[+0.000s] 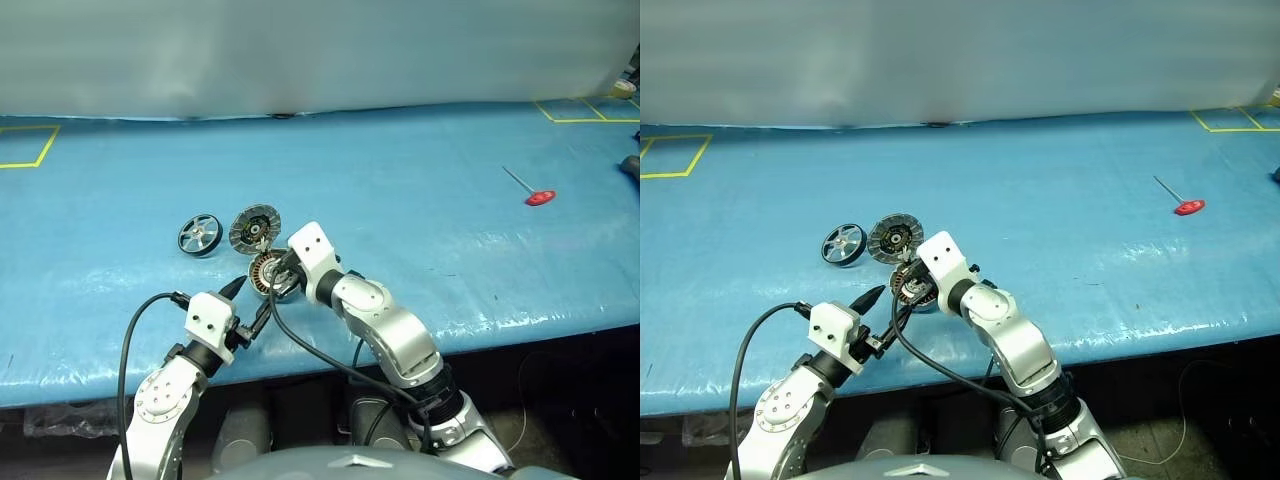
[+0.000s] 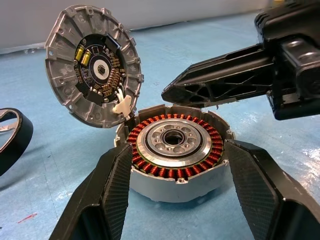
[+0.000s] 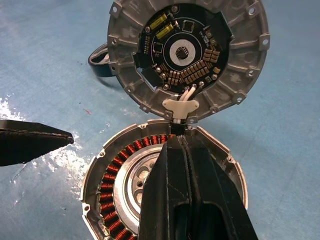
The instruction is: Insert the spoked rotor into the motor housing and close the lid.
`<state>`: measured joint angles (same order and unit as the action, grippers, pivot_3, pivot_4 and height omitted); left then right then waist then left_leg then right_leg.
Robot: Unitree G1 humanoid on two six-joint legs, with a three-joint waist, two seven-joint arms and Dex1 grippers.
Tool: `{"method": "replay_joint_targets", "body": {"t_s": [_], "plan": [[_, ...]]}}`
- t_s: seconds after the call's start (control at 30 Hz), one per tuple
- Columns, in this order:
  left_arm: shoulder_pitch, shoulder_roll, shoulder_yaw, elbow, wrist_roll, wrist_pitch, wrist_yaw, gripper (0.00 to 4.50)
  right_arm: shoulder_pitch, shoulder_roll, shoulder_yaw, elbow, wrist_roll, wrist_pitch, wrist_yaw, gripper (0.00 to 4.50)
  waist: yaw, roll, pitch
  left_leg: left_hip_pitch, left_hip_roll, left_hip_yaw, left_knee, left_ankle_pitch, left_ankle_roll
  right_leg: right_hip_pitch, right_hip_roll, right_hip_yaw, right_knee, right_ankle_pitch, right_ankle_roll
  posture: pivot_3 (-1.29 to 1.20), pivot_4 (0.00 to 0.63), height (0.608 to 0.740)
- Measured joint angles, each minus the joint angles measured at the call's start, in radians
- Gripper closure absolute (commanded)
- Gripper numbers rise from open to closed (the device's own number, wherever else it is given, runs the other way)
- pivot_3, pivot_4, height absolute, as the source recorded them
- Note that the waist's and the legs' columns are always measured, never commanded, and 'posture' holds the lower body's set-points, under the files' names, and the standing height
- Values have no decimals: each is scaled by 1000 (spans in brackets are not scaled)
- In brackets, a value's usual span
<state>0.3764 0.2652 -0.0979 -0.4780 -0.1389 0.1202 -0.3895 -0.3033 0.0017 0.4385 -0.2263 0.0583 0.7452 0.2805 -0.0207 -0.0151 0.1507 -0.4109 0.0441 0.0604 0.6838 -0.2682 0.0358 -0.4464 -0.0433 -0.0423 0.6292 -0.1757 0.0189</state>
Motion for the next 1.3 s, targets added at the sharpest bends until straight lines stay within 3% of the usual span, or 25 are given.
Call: {"method": "replay_joint_targets", "body": {"t_s": [0.5,1.3], "plan": [[3,-3,0,0,0,0,2,1286,-18,15,28,98,-11,-60,14,4475,0,0,0,0,0,0,0,0,0,0,0,0,0,0,0,0,150,740],[4,-6,0,0,0,1,2,1286,57,-45,14,27,-12,-62,22,4475,8,0,0,0,0,0,0,0,0,1,0,0,0,0,0,0,150,740]]}}
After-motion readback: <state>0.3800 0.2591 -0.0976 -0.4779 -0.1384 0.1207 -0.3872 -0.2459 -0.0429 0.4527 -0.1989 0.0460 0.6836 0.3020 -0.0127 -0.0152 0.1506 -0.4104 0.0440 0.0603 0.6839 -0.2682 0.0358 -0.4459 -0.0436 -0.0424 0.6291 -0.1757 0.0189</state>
